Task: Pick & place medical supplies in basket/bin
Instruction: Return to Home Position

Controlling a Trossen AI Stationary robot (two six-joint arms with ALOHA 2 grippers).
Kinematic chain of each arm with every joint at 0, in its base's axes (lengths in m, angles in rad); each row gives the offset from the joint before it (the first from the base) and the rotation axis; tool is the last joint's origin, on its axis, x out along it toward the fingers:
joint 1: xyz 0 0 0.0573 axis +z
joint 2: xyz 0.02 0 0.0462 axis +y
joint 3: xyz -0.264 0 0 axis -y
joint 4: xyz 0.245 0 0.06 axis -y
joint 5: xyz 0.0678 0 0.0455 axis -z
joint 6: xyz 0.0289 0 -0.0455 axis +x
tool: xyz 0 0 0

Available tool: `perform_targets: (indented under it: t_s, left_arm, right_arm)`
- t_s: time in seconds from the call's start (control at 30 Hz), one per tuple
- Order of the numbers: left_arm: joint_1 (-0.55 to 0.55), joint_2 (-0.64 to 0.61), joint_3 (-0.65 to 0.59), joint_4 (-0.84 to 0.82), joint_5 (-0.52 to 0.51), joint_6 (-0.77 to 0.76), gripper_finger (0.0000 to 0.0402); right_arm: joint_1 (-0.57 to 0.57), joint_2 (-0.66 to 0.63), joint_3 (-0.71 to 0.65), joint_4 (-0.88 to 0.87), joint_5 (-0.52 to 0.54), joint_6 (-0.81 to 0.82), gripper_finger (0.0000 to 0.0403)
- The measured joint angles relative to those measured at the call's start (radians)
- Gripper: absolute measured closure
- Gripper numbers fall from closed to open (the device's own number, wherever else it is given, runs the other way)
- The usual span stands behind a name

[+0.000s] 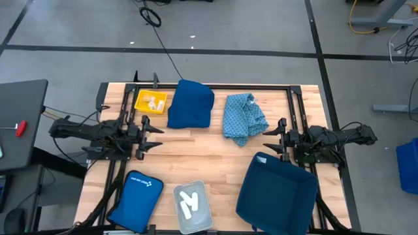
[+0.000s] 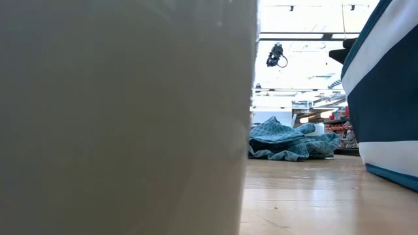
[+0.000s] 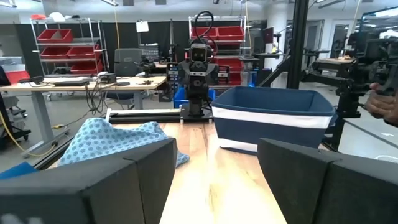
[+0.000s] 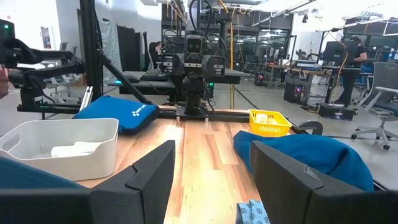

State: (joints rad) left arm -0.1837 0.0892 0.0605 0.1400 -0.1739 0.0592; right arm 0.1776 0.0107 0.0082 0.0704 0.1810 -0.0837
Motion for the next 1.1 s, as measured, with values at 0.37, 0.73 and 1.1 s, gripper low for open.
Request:
perform_targets:
  t_s: [0.37, 0.73, 1.1]
  left_arm:
    - [0.0, -0.089, 0.0, -0.113, -0.011, -0.018, 0.0173]
    - [0.0, -0.089, 0.0, -0.102, -0.008, -0.037, 0.0173]
    - [0.001, -0.089, 0.0, -0.095, -0.039, -0.053, 0.0173]
  right_arm:
    - [0.0, 0.0, 0.0, -0.005, 0.0, 0.01, 0.0188]
    - [0.0, 0.01, 0.0, -0.035, 0.0, 0.025, 0.0188]
    - [0.0, 0.01, 0.0, -0.036, 0.0, -0.007, 0.0188]
